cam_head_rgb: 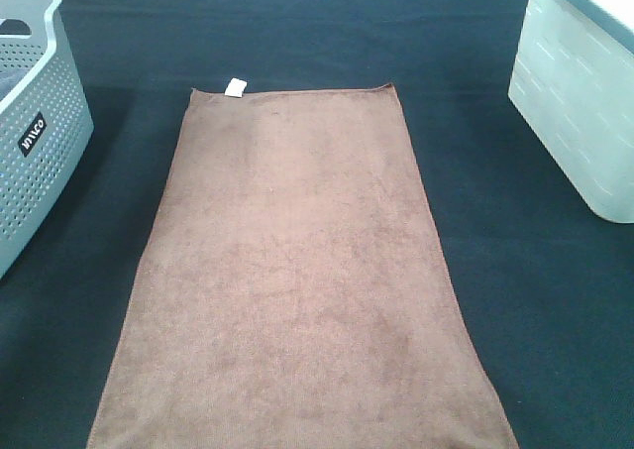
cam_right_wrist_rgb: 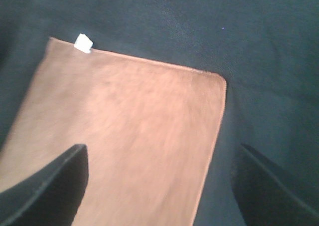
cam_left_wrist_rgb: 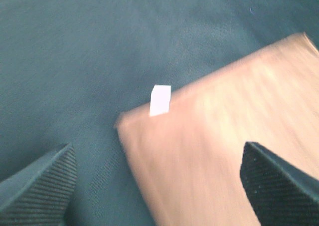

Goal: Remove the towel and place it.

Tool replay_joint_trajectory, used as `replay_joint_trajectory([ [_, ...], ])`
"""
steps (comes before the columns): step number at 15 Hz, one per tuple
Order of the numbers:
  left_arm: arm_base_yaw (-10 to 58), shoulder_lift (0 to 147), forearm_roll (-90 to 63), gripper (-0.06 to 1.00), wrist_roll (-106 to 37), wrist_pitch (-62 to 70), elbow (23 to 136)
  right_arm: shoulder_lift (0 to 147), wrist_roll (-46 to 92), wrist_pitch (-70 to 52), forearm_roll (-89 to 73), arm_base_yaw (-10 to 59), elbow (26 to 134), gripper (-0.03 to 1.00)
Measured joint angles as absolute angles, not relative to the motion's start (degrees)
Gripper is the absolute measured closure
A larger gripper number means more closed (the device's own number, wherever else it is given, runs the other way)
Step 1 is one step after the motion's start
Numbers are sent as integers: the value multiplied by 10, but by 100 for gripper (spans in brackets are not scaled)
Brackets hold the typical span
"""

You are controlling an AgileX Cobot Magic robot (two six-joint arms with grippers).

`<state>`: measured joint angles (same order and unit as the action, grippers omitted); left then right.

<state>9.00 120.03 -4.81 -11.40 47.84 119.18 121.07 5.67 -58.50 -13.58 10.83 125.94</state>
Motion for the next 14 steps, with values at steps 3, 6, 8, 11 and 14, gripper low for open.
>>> replay_joint_trajectory([
  [3,30,1145,0,11,-50,565,1193,1153,36,-652,-133,74,1260,25],
  [6,-72,1088,0,11,-64,648,1193,1092,32,-689,-117,29,1251,25],
  [8,-124,1015,-32,11,-79,688,1139,1000,32,-690,-115,29,1148,25],
  [11,-157,868,-35,11,-105,689,965,820,32,-694,-109,29,945,25],
  [14,-159,693,-49,11,-109,669,792,625,5,-697,-108,29,755,25],
])
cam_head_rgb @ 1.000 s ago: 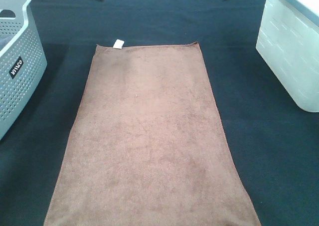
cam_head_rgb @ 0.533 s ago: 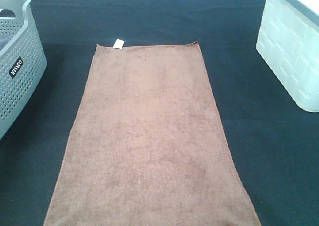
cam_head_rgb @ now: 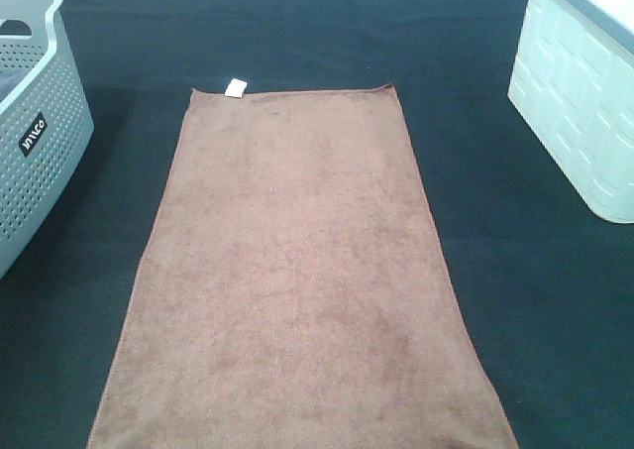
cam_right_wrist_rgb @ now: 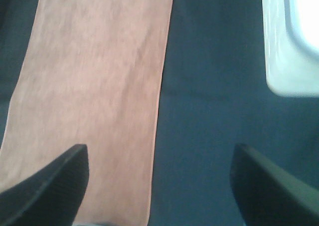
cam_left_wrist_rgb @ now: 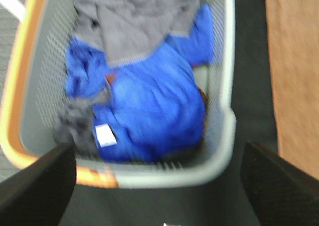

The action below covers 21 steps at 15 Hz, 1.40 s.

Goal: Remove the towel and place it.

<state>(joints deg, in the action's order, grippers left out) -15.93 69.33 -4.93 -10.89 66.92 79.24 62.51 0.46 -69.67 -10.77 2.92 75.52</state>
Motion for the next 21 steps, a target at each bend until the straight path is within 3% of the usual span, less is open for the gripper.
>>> replay_joint_trajectory([
  [6,-136,423,-99,11,-148,639,504,328,-13,-676,-70,29,556,25],
  [9,-72,320,-90,11,-168,625,443,252,-13,-672,-69,29,505,25],
  [16,-69,80,-29,11,-97,630,332,72,18,-645,-69,29,361,25],
  [21,-69,-1,-29,11,-81,665,311,-3,26,-645,-68,29,306,25],
])
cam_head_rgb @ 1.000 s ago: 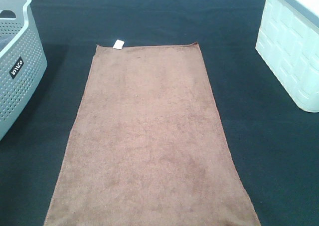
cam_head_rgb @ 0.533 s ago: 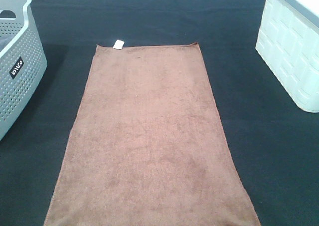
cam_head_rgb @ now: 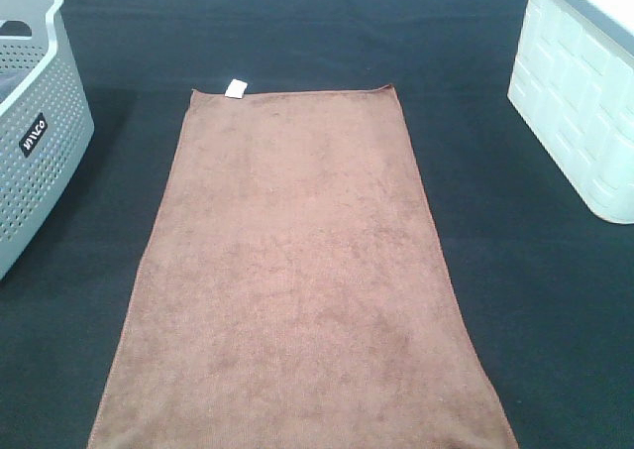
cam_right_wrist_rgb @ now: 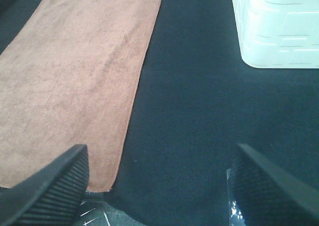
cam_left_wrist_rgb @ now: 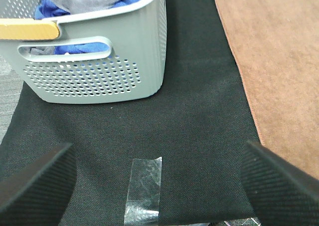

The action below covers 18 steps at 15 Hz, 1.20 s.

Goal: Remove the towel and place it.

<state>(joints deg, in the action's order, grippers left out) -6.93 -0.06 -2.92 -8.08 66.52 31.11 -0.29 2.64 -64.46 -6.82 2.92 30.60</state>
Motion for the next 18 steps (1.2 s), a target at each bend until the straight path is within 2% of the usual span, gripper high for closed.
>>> replay_joint_trajectory([
  [3,-69,-3,-32,11,-66,649,305,-3,48,-610,-70,29,289,31],
  [9,-69,-3,-33,11,-37,602,285,-3,49,-608,-59,29,286,32],
  [10,-69,-3,-33,11,-36,602,285,-3,42,-608,-45,29,286,30],
  [12,-69,-3,-34,11,-36,602,285,-3,25,-608,-25,29,286,19],
  [13,-69,-3,-37,11,-35,602,285,-3,23,-608,-22,29,286,17],
  [18,-69,-3,-57,11,-33,602,285,-3,23,-608,-21,29,286,15],
])
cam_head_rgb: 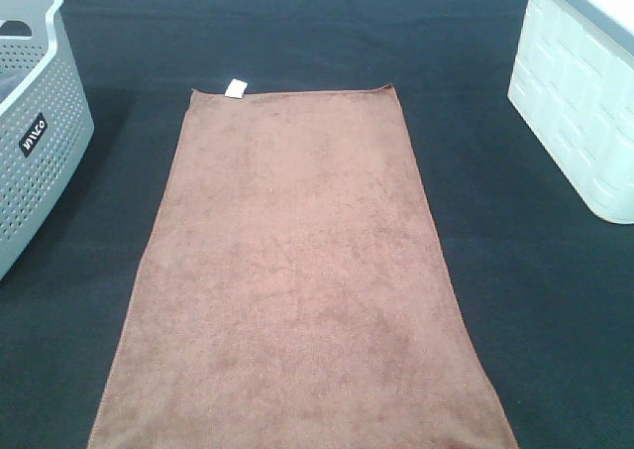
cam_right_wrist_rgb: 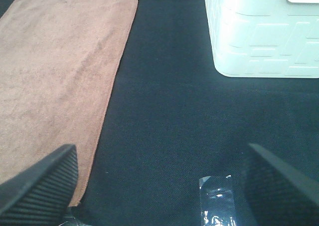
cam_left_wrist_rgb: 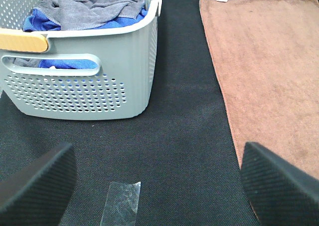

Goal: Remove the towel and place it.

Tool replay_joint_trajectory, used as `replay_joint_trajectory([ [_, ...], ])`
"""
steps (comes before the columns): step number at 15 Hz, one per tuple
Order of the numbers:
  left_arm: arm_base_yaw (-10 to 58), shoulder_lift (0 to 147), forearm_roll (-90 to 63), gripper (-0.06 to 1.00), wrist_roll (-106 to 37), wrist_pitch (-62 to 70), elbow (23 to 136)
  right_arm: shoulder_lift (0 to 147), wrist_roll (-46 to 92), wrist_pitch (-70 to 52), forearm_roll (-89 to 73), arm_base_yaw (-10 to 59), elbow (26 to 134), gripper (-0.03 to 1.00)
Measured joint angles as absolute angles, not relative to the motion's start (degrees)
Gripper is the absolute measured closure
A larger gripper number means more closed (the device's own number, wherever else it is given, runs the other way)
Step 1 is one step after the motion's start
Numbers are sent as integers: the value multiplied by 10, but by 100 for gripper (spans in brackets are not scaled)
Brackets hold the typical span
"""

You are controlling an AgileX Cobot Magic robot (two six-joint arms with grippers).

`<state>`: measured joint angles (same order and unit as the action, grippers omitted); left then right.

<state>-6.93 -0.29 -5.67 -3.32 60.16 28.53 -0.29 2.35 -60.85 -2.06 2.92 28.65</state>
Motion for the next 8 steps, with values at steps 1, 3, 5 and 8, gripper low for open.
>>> replay_joint_trajectory([
  [1,-69,-3,-57,11,-33,602,285,-3,23,-608,-21,29,286,15],
  [3,-69,-3,-57,11,-33,602,285,-3,23,-608,-20,29,286,15],
  [5,-69,-3,-57,11,-33,602,285,-3,23,-608,-20,29,286,15],
  [8,-69,-3,-59,11,-33,602,285,-3,23,-608,-20,29,286,15],
])
